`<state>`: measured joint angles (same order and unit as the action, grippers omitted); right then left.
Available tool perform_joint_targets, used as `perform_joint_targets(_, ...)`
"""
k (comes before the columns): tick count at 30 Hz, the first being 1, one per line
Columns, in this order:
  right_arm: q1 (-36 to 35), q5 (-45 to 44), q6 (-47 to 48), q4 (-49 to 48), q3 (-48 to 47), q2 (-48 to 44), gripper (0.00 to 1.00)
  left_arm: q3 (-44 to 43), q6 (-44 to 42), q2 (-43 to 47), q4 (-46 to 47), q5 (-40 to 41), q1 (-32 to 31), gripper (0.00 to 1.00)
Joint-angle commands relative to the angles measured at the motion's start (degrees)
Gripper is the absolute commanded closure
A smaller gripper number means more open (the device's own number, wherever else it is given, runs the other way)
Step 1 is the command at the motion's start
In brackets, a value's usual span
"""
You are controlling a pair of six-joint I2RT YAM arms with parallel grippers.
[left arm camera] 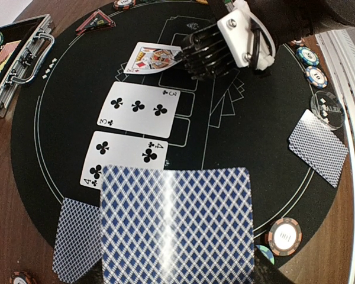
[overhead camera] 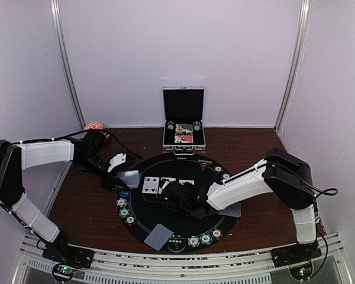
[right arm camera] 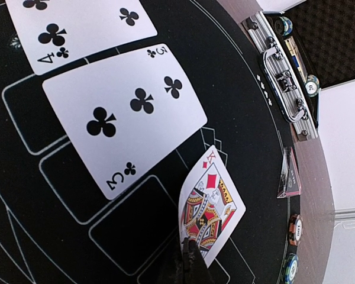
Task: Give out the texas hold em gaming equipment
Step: Flop the poker card in the player card area.
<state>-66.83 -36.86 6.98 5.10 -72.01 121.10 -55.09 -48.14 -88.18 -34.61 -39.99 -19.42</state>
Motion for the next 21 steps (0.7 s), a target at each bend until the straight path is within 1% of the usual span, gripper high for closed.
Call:
perform_joint_targets(1,-0.37,-0.40,1.70,-2.34,0.88,-1.09,1.00,-0.81,-0.50,0.29,0.68,-1.50,0.45,0.40)
perform_joint_targets(21,-0.53,-0.41,3.04,-2.82,-0.88,1.30,1.00,-0.82,-0.61,0.14,0.71,-1.57,0.44,0.40)
